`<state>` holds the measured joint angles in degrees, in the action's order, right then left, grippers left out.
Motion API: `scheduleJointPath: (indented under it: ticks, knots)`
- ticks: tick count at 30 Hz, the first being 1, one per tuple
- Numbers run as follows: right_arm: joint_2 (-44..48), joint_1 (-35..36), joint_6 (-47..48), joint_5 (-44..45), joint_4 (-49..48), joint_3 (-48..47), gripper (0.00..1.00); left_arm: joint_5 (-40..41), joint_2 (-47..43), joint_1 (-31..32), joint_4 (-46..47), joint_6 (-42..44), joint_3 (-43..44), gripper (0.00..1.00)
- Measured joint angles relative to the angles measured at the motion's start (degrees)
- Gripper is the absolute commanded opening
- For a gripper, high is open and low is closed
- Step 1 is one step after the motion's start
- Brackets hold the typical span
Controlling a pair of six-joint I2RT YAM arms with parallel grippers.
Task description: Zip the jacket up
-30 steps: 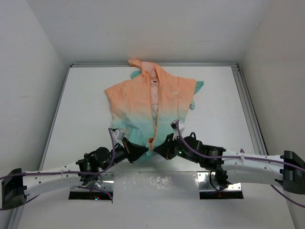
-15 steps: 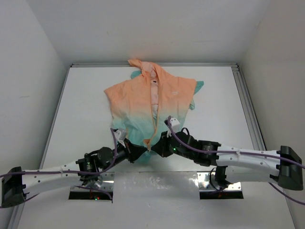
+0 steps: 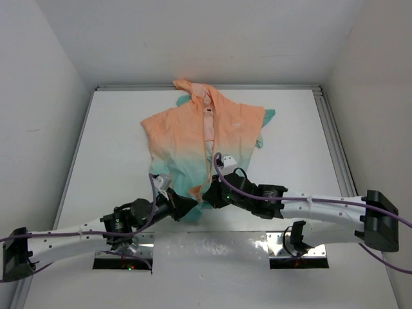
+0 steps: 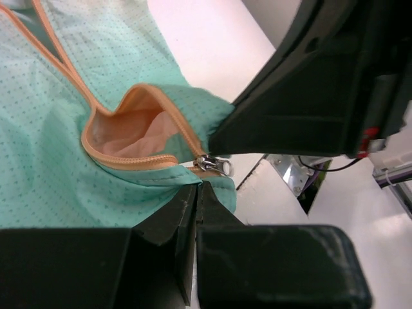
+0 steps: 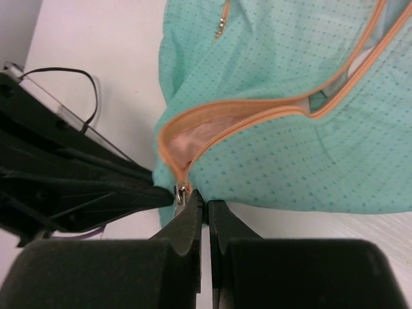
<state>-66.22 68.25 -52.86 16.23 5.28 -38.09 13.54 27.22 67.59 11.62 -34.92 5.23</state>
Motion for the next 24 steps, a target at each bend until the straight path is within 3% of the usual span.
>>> scheduleJointPath:
  ticks: [14,24]
  knots:
    - [-2.5,-0.3,1.1,1.6,1.1,-1.3,0.00,-4.6,4.5,0.0,3.3,-1.6,0.0,0.00]
    - [6.9,-0.3,-0.8,-3.9,2.6,2.3,0.00,-3.0,10.1,0.3,2.6,-2.8,2.1,0.00]
